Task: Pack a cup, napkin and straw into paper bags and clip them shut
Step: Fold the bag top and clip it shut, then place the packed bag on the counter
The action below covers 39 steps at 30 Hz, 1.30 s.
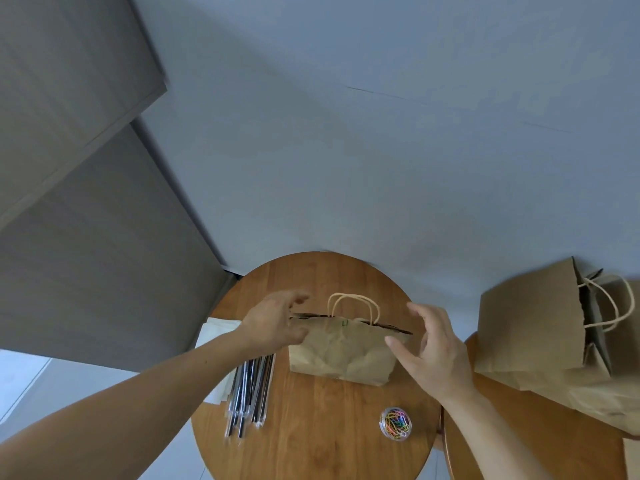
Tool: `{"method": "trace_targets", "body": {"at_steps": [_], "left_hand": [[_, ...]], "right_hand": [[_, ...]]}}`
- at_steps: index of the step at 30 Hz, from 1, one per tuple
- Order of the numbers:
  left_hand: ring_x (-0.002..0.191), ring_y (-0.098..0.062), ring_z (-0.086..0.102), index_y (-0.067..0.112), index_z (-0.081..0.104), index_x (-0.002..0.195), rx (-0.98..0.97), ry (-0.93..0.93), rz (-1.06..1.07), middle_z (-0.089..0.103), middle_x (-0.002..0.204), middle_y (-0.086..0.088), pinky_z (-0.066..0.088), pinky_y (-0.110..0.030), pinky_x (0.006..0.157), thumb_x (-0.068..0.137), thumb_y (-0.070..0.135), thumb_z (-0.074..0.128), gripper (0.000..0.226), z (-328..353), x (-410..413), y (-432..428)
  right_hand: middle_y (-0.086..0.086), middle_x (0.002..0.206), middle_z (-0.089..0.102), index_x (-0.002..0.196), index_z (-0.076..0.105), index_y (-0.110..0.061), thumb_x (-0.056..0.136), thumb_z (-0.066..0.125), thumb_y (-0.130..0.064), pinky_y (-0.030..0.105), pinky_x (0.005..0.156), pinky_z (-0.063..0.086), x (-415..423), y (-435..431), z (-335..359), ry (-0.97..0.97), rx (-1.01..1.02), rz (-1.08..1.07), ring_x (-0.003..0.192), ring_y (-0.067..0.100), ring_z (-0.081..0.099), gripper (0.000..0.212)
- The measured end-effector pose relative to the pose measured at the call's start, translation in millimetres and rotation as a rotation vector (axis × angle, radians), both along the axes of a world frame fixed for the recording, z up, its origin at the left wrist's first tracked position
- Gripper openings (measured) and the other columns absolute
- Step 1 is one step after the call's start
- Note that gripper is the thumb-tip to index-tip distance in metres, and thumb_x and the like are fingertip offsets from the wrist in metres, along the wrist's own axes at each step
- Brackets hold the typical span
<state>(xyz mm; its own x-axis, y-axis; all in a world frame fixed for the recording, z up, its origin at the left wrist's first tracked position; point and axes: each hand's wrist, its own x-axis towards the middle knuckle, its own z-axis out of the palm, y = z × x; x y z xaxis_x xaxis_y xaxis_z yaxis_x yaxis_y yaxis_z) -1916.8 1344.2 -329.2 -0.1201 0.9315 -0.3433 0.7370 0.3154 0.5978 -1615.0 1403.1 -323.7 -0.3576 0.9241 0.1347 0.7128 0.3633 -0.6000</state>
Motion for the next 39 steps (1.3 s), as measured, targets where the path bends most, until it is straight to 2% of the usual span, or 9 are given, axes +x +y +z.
{"method": "trace_targets", "body": {"at_steps": [3,7,10,13,22,25,28,33,39], "left_hand": [[0.113,-0.004,0.052,0.034,0.049,0.138,-0.070,-0.046,0.061,0.051,0.125,0.019,0.042,-0.020,0.089,0.079,0.033,0.078,0.066,-14.7,-9.7,-15.6],[0.086,-0.012,0.061,0.036,0.064,0.090,-0.040,-0.102,0.162,0.064,0.089,0.013,0.046,-0.023,0.069,0.086,0.026,0.072,0.013,-20.9,3.8,-13.7],[0.056,-0.005,0.050,0.033,0.053,0.060,-0.038,-0.099,0.240,0.052,0.056,0.015,0.034,-0.019,0.050,0.091,0.026,0.067,0.035,-22.8,11.5,-13.9],[0.044,-0.001,0.045,0.031,0.048,0.056,-0.042,-0.130,0.298,0.048,0.044,0.015,0.028,-0.014,0.043,0.096,0.028,0.062,0.042,-19.9,12.9,-21.9],[0.060,0.008,0.057,0.018,0.073,0.095,0.173,-0.341,0.434,0.066,0.064,0.020,0.041,-0.008,0.057,0.097,0.017,0.061,0.012,53.5,10.8,-65.2],[0.086,-0.022,0.069,0.018,0.073,0.106,0.286,-0.334,0.479,0.074,0.091,-0.008,0.055,-0.036,0.084,0.098,0.020,0.059,0.016,90.0,5.6,-82.0],[0.079,-0.039,0.069,0.017,0.074,0.101,0.387,-0.333,0.481,0.072,0.089,-0.018,0.057,-0.050,0.077,0.099,0.021,0.057,0.017,124.6,-5.0,-107.3],[0.085,-0.028,0.068,0.014,0.071,0.092,0.552,-0.336,0.579,0.072,0.092,-0.009,0.055,-0.046,0.078,0.098,0.029,0.058,0.020,183.9,-33.9,-168.0],[0.070,-0.011,0.059,0.014,0.069,0.090,0.788,-0.401,0.708,0.072,0.090,-0.012,0.053,-0.039,0.071,0.095,0.031,0.062,0.019,259.6,-74.7,-254.7]], "right_hand": [[-0.015,0.134,0.048,0.145,0.038,-0.032,0.081,0.068,-0.058,0.033,0.080,0.057,17.6,-0.4,-22.3,-0.103,-0.326,0.014,0.094,0.014,0.063,0.075],[-0.018,0.092,0.066,0.122,0.058,-0.032,0.092,0.062,-0.042,0.009,0.059,0.046,10.9,3.4,-45.8,0.012,-0.488,-0.009,0.067,-0.003,0.066,0.032],[-0.019,0.079,0.070,0.110,0.064,-0.033,0.094,0.061,-0.039,0.016,0.063,0.046,4.8,8.8,-56.7,0.038,-0.468,-0.038,0.067,-0.005,0.066,0.017],[-0.022,0.063,0.067,0.097,0.061,-0.036,0.095,0.058,-0.043,0.017,0.059,0.041,-1.0,8.6,-57.0,0.011,-0.380,-0.062,0.066,-0.012,0.063,0.008],[-0.019,0.063,0.066,0.078,0.060,-0.032,0.095,0.058,-0.042,0.018,0.055,0.037,-30.6,-4.8,13.1,0.246,-0.260,-0.137,0.060,-0.006,0.061,0.020],[-0.007,0.054,0.062,0.071,0.057,-0.027,0.095,0.060,-0.037,0.012,0.054,0.040,-49.6,-15.6,51.1,0.335,-0.169,-0.124,0.057,-0.002,0.059,0.026],[-0.004,0.051,0.056,0.070,0.055,-0.025,0.095,0.062,-0.034,0.009,0.054,0.039,-74.0,-30.5,92.5,0.424,-0.086,-0.123,0.051,0.000,0.055,0.028],[0.000,0.055,0.056,0.078,0.061,-0.018,0.094,0.064,-0.031,0.017,0.055,0.041,-120.8,-74.1,160.7,0.535,-0.020,-0.072,0.052,0.013,0.054,0.021],[0.002,0.055,0.055,0.079,0.064,-0.018,0.092,0.067,-0.029,0.016,0.052,0.042,-185.3,-141.0,244.3,0.705,0.003,0.054,0.044,0.002,0.049,0.019]]}}
